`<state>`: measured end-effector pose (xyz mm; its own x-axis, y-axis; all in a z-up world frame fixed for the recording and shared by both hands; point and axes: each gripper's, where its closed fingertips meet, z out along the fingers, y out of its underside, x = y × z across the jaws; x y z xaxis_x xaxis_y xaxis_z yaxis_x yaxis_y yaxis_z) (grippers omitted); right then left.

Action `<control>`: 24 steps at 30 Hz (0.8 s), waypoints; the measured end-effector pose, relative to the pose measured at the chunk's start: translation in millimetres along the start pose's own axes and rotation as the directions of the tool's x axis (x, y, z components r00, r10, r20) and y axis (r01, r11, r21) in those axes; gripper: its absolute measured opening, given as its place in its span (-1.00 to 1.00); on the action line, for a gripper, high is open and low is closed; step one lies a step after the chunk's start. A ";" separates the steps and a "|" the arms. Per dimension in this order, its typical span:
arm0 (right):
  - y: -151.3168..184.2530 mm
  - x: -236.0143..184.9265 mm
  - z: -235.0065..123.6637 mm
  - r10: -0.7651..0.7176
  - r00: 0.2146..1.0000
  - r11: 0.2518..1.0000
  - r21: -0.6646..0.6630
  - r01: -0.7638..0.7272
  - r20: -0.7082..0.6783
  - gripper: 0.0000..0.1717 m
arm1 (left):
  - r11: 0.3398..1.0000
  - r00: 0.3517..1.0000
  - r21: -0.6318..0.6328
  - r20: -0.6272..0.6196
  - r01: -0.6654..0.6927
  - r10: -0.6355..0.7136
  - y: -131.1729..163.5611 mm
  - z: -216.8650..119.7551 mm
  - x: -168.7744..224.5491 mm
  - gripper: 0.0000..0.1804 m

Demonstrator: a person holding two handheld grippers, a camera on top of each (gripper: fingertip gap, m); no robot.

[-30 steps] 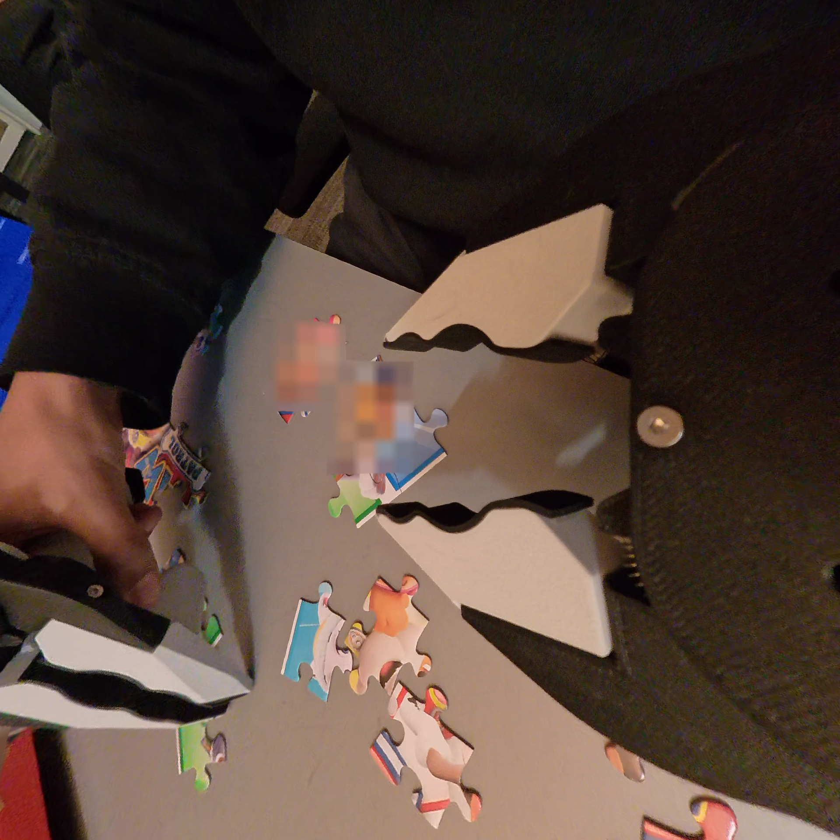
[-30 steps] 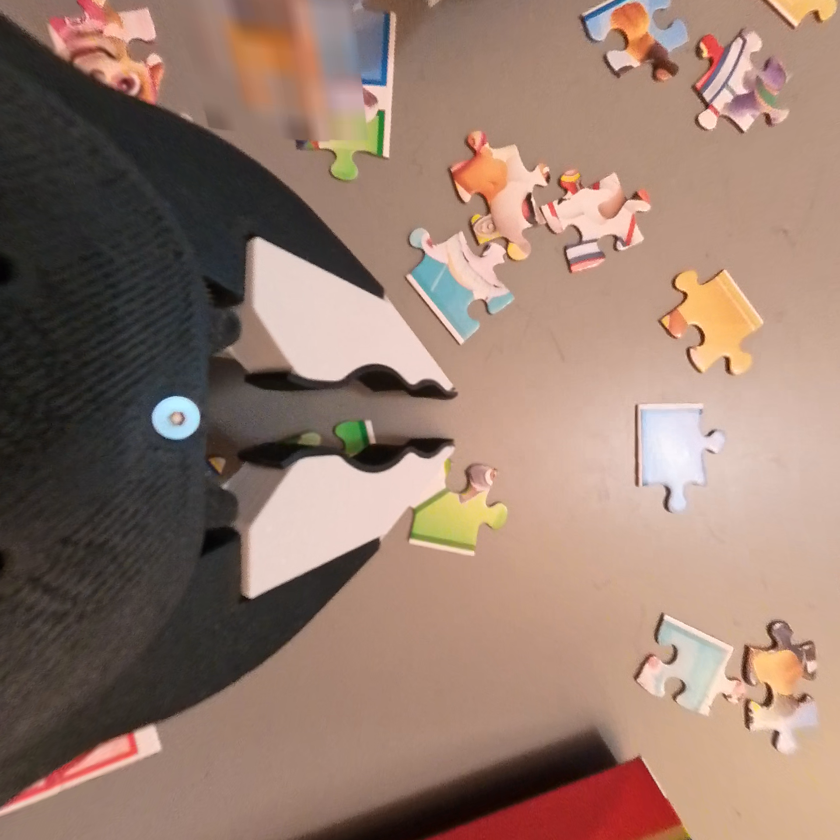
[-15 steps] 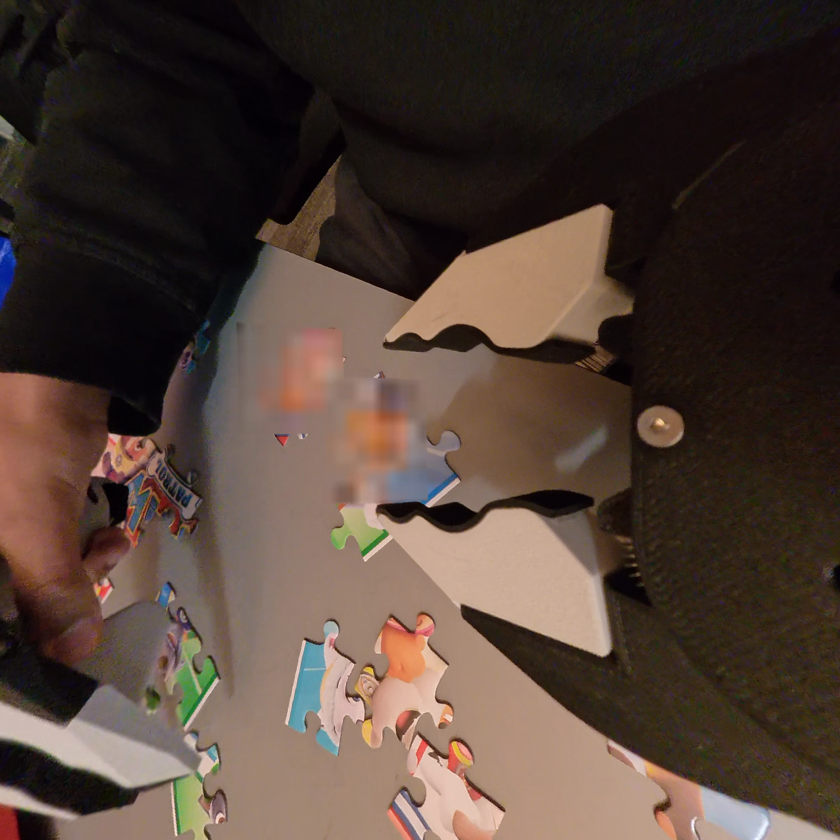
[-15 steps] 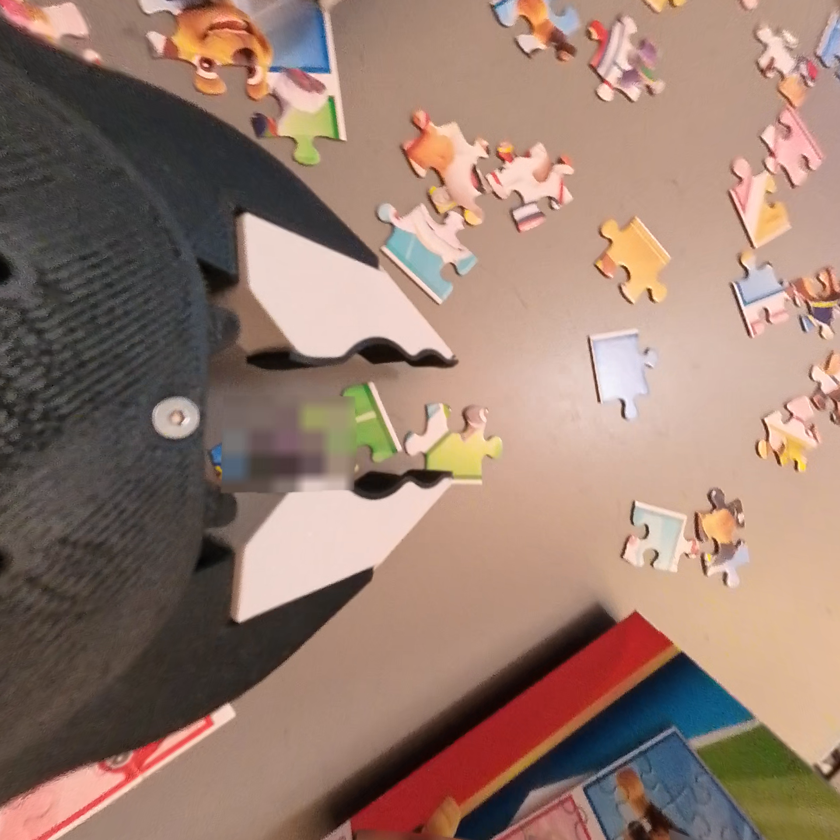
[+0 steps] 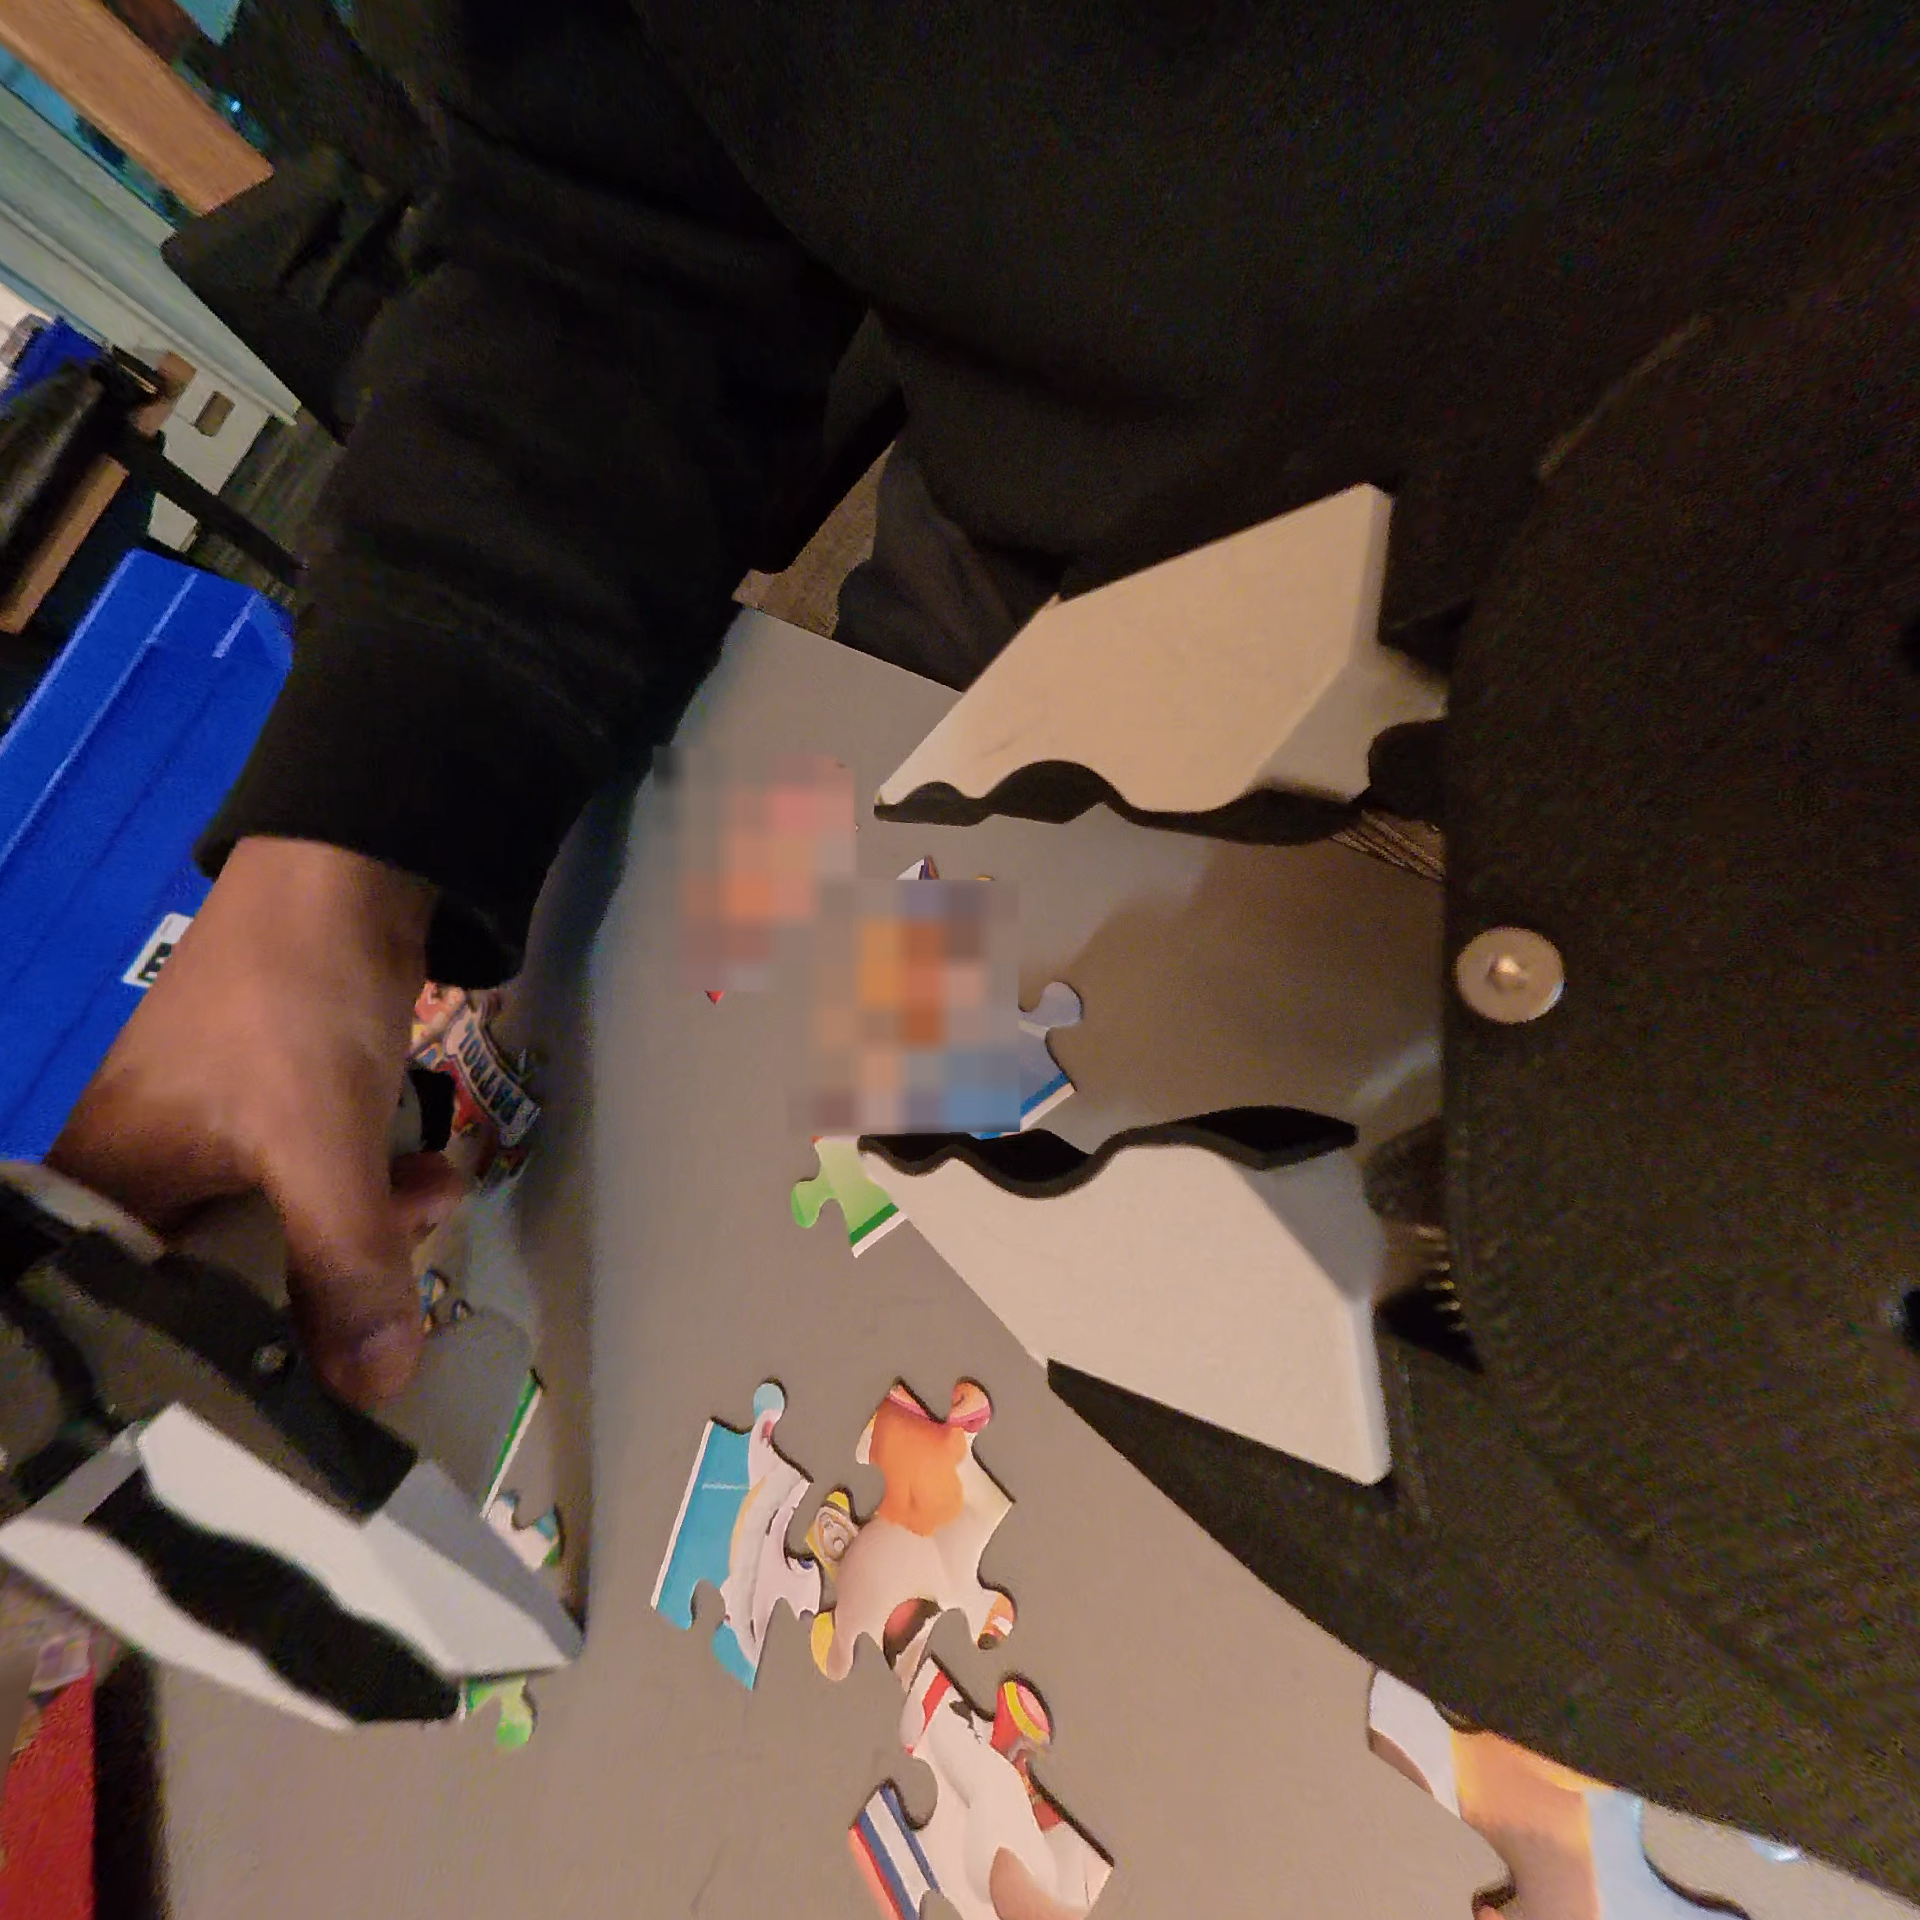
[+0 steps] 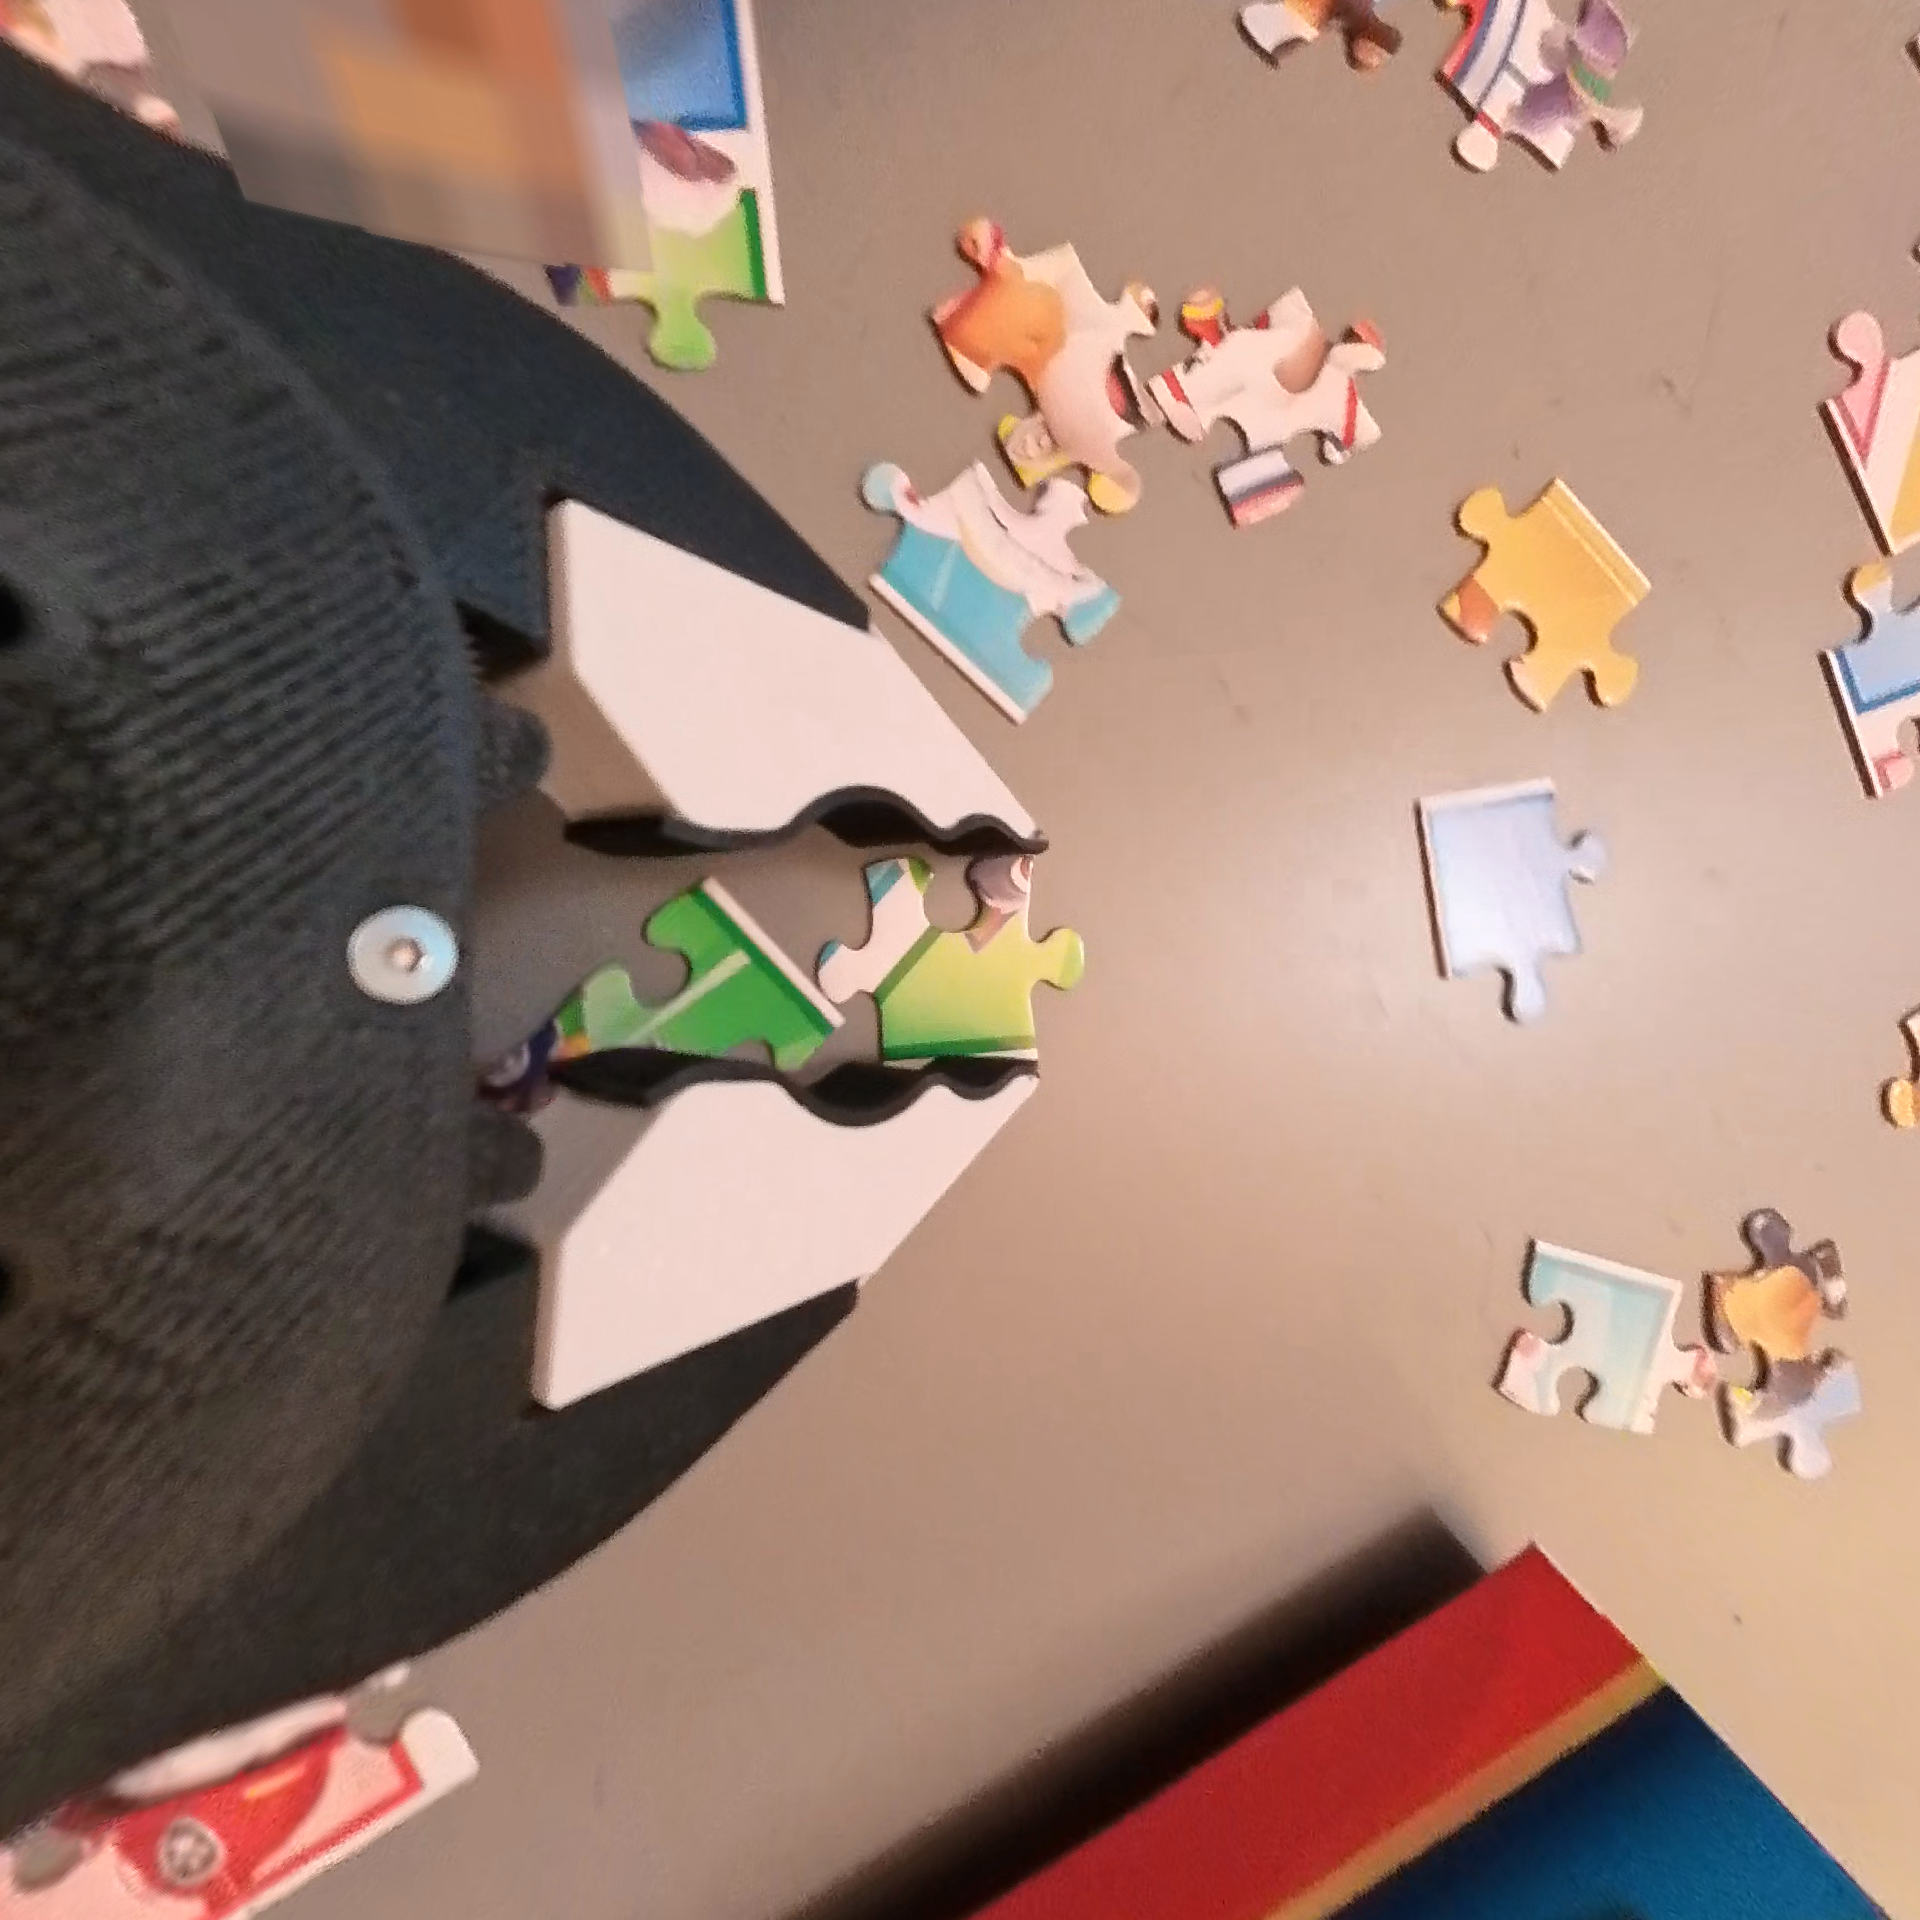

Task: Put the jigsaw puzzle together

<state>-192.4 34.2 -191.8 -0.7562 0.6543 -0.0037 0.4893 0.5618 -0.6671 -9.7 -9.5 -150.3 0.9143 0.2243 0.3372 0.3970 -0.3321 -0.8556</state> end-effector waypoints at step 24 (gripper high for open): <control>56.7 -117.3 -73.8 0.069 0.990 0.991 0.104 -0.082 0.123 -0.67 | 0.995 0.996 -0.087 0.072 -0.051 0.058 17.6 16.2 1.8 -0.39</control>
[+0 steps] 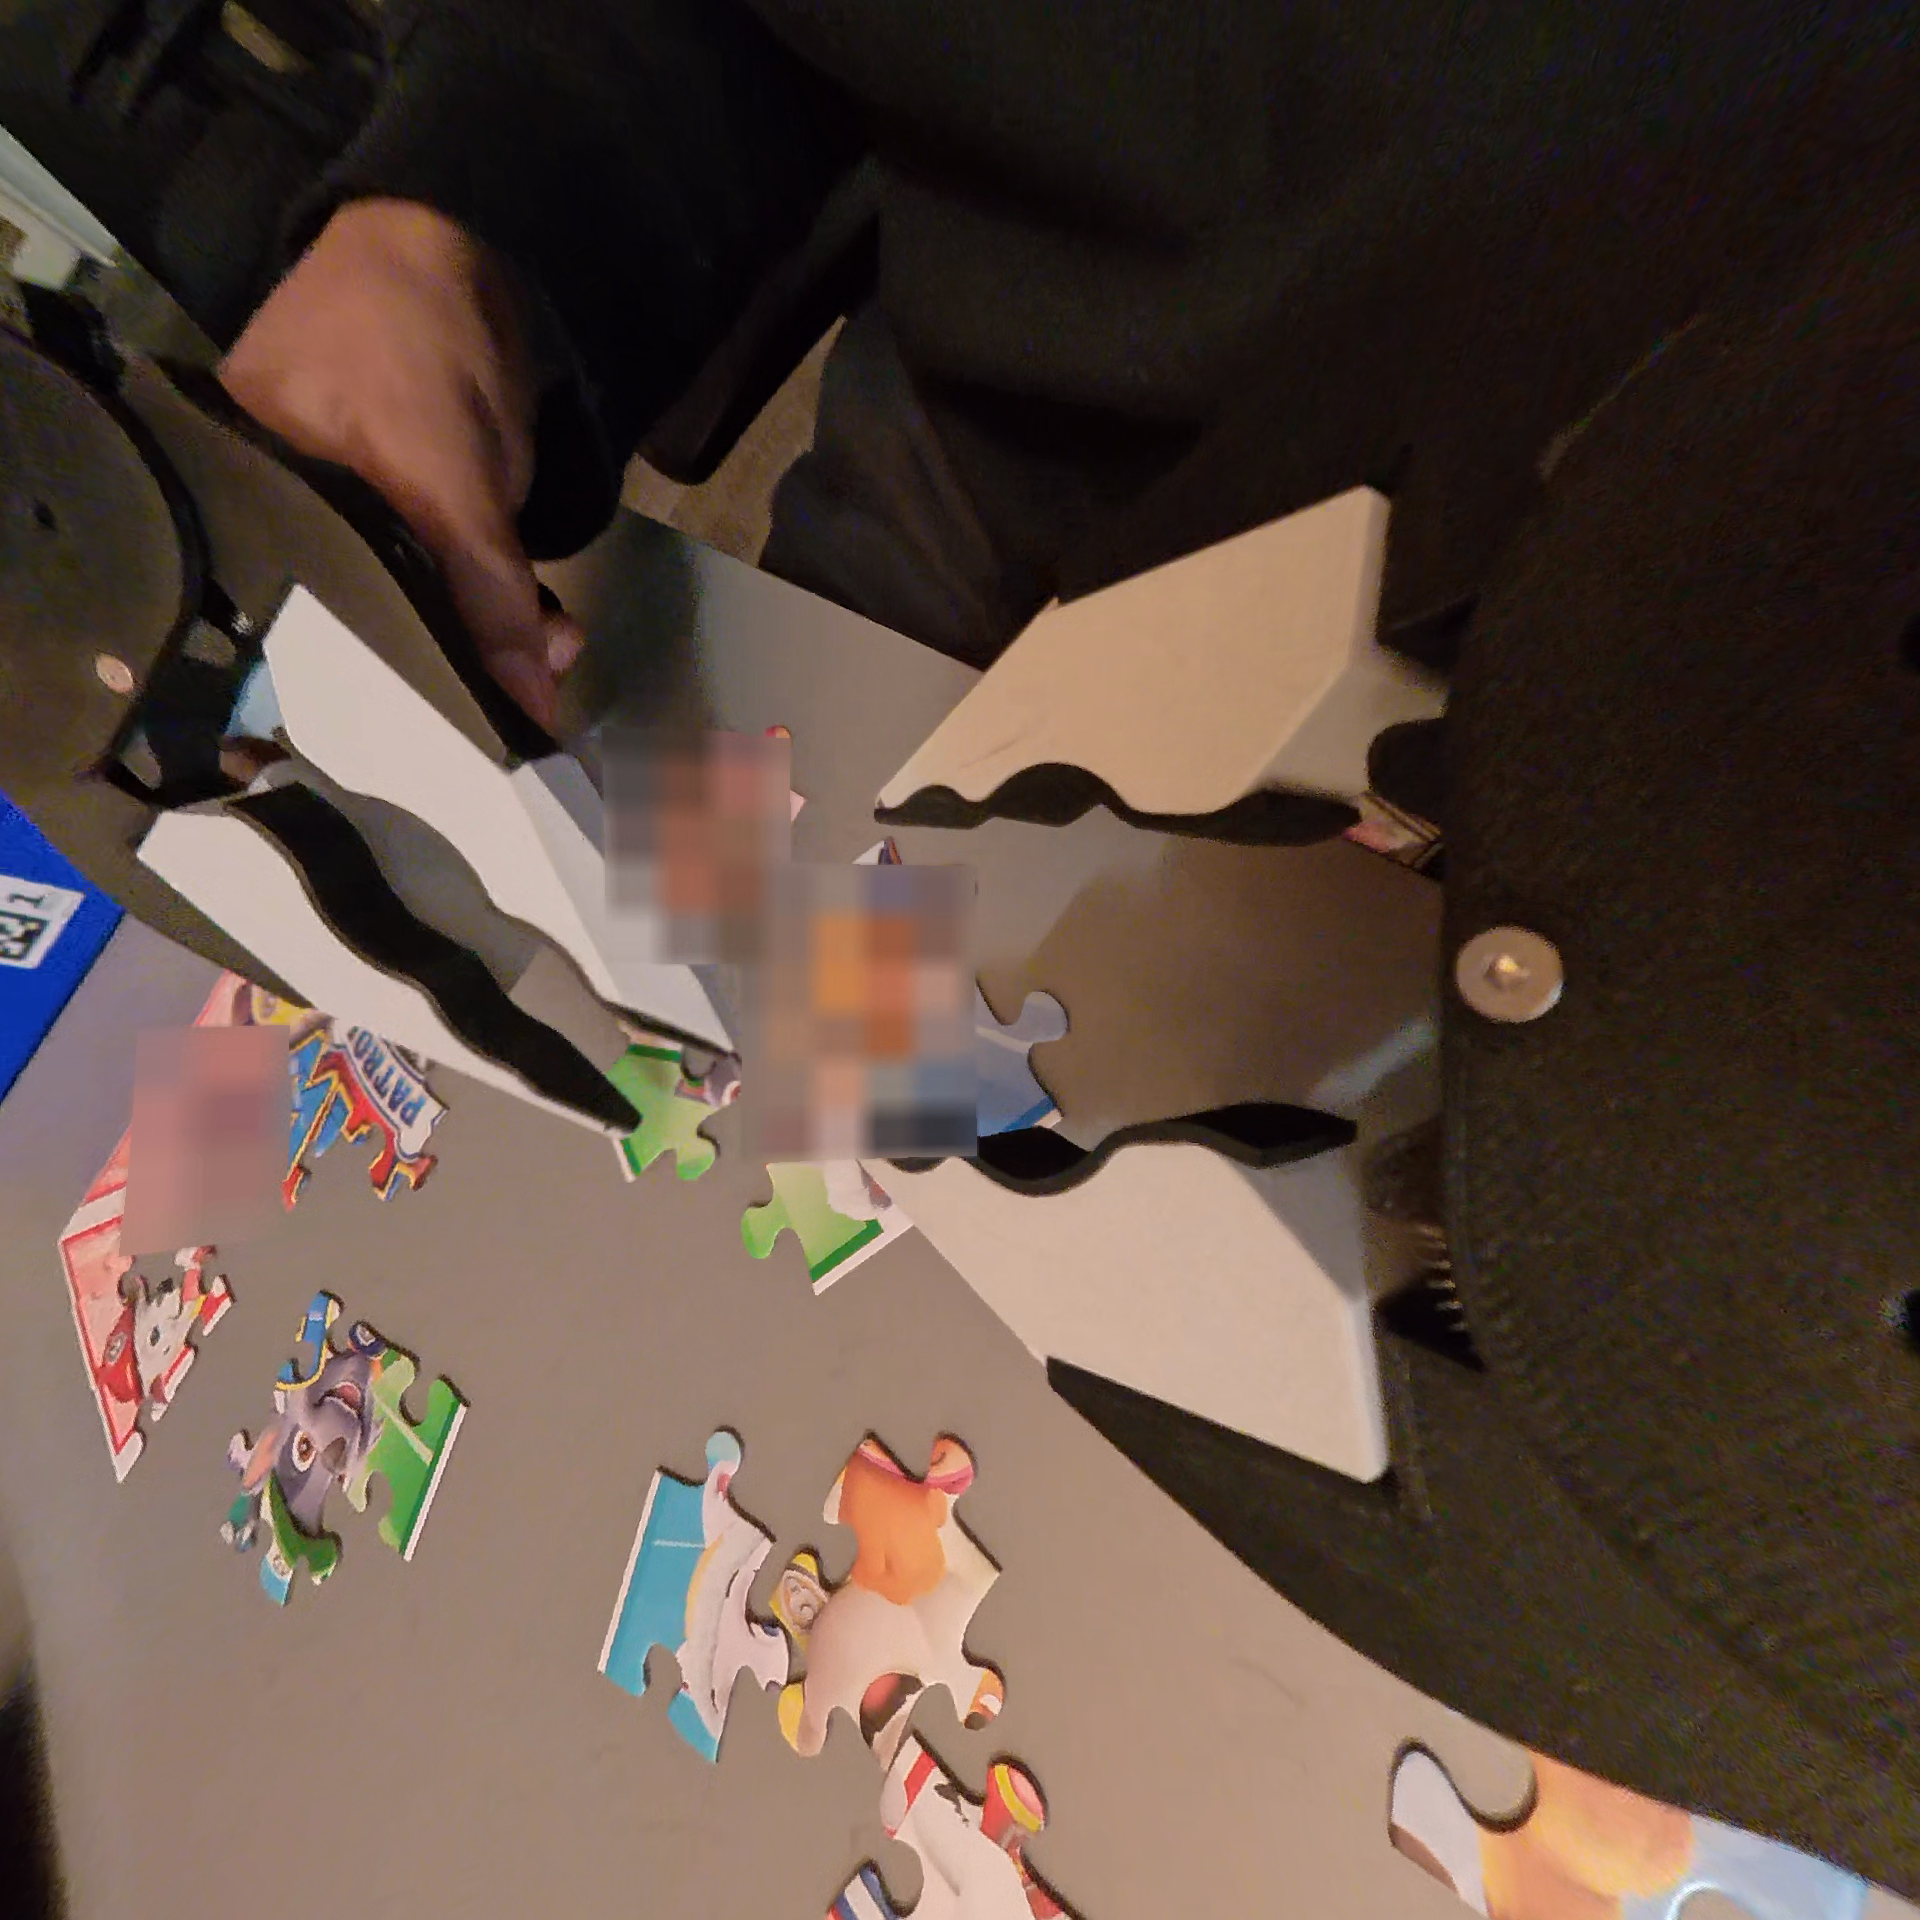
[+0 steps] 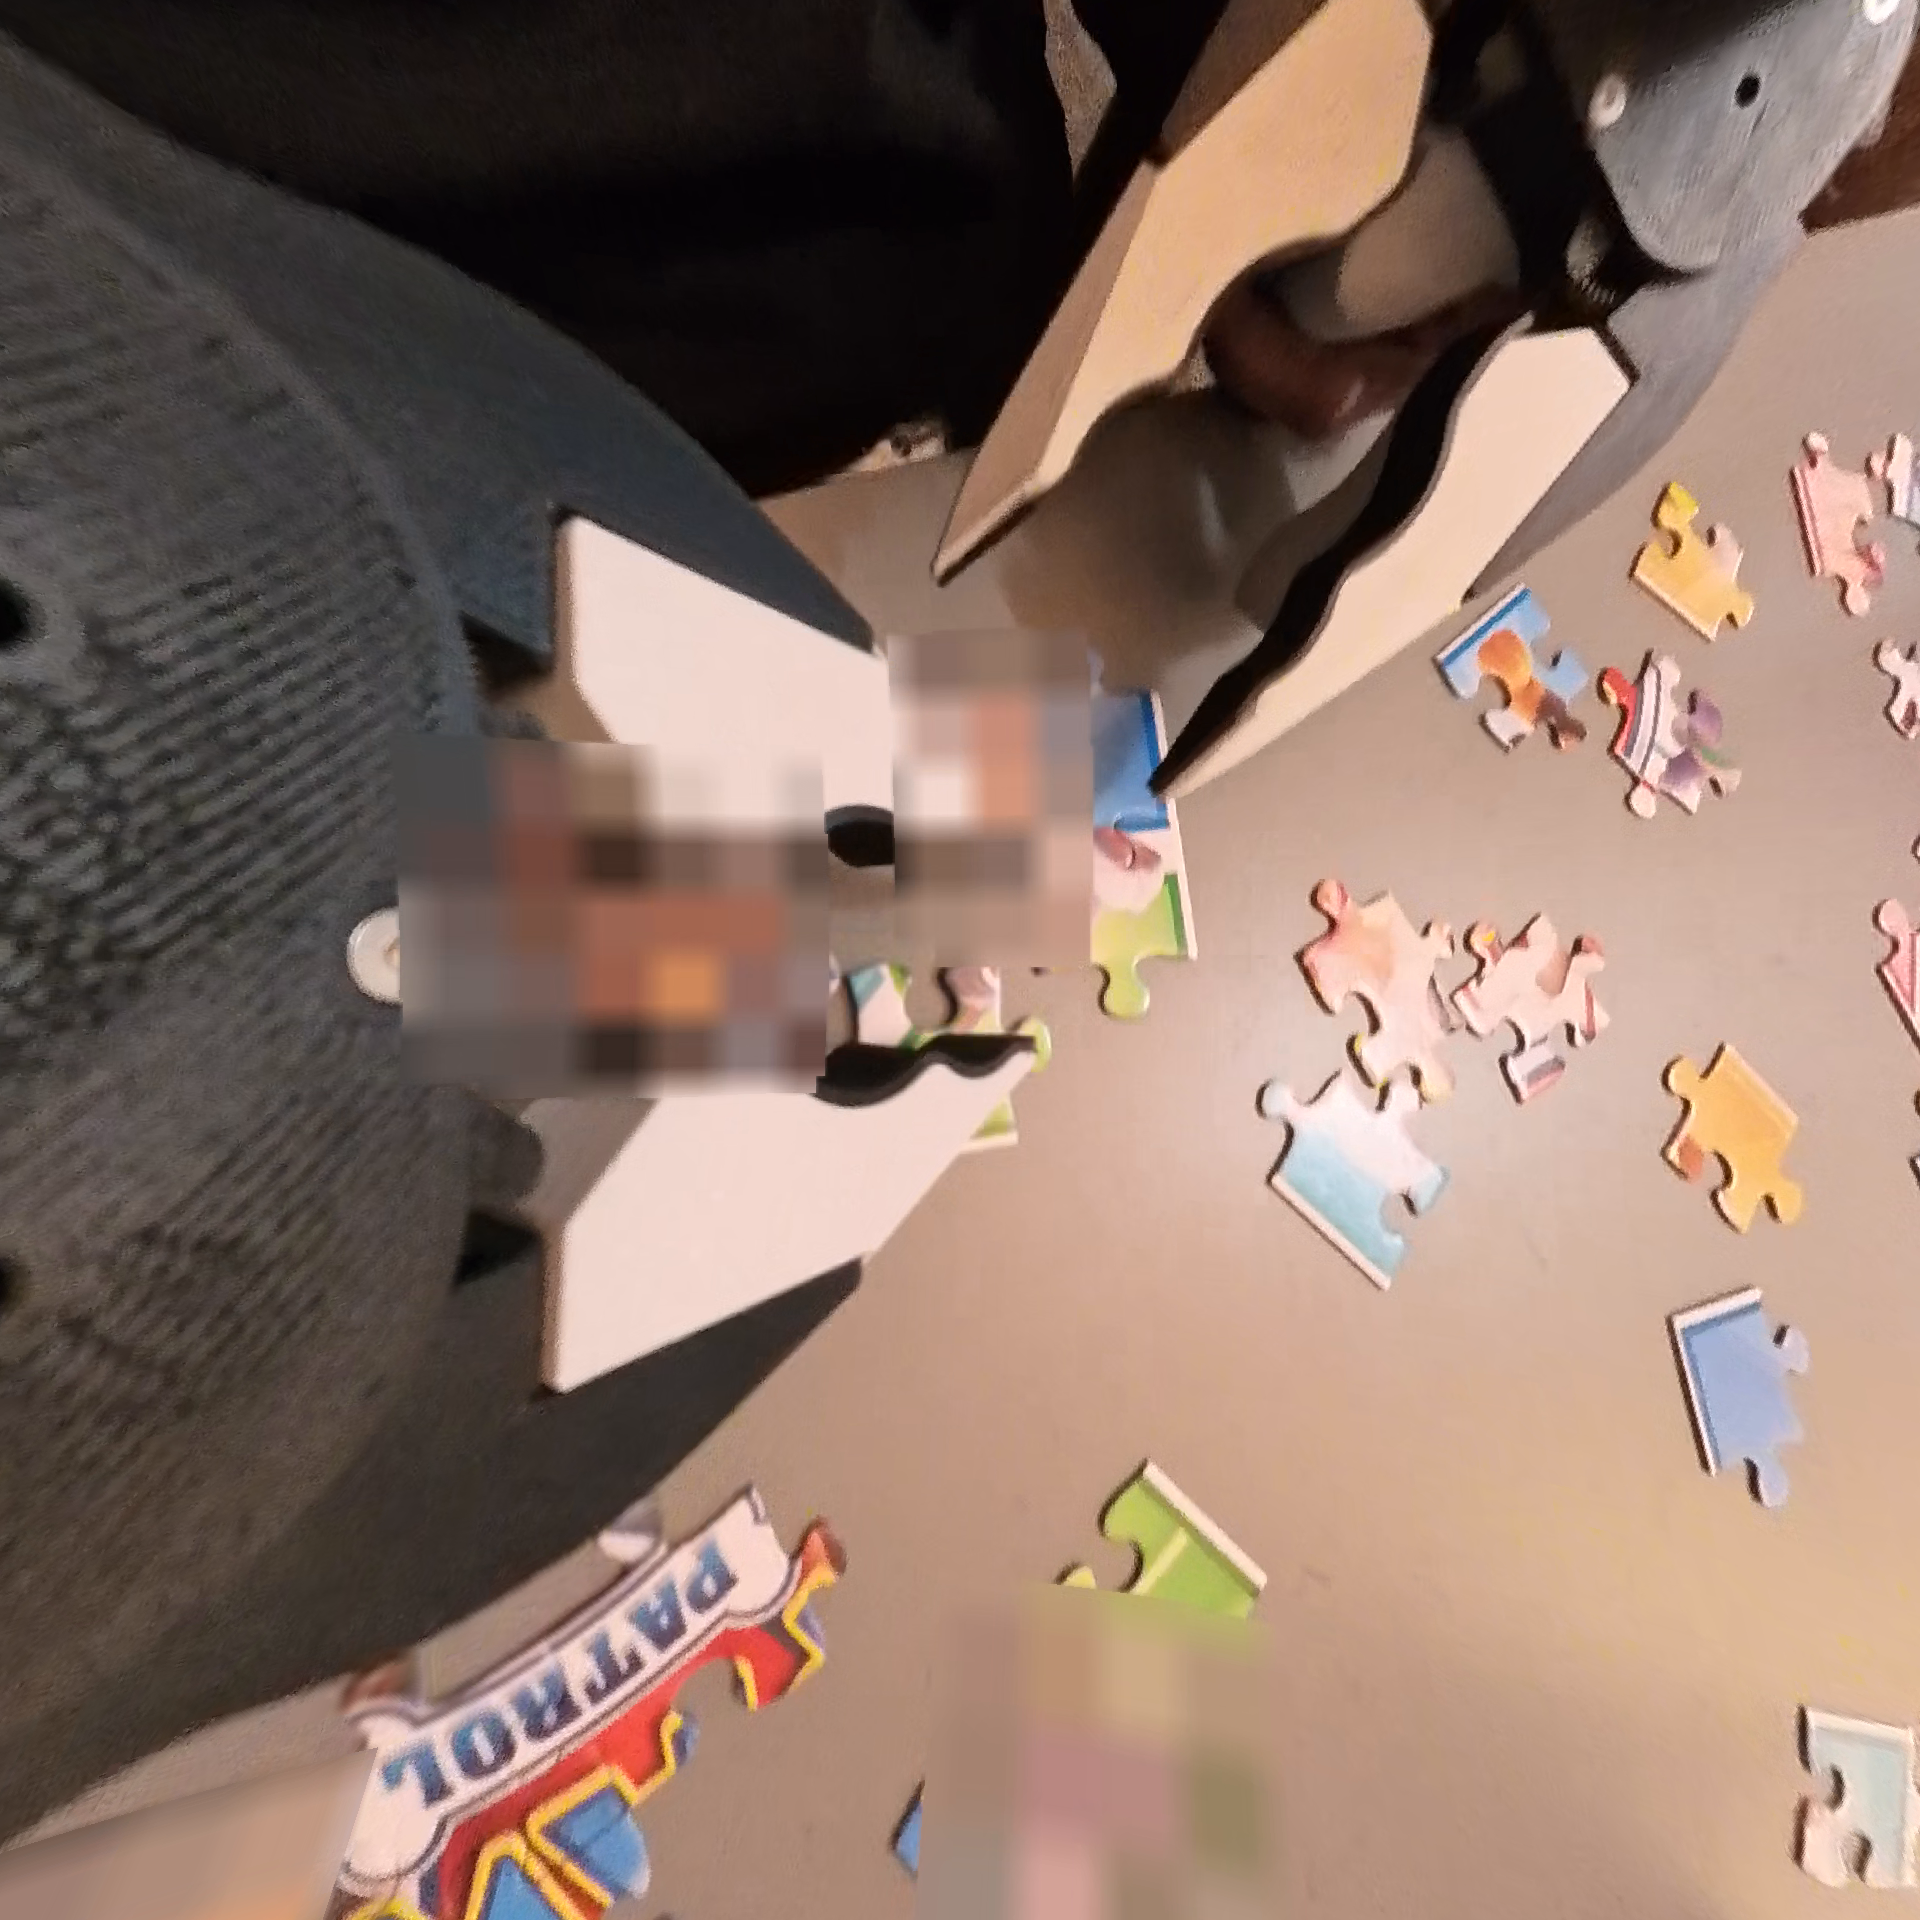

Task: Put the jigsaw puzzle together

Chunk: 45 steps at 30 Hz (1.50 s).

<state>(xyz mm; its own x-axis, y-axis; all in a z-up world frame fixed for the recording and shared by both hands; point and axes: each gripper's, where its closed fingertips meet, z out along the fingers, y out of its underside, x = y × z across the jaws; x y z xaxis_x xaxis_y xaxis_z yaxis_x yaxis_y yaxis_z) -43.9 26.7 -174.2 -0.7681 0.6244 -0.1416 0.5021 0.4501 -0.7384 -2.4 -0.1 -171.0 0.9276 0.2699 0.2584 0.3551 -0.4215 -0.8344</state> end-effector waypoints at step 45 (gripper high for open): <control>11.9 -9.7 11.1 -0.044 0.996 0.996 -0.085 0.038 -0.075 -0.56 | 0.999 0.999 -0.025 0.039 0.026 -0.025 4.0 2.7 -6.4 -0.39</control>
<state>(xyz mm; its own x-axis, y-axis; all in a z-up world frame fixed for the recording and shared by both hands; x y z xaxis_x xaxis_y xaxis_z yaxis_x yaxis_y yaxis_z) -34.9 18.9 -188.9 -0.7578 0.6498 -0.0593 0.5047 0.5261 -0.6845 -7.3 -1.2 -177.3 0.9133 0.3139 0.2596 0.3815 -0.4358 -0.8152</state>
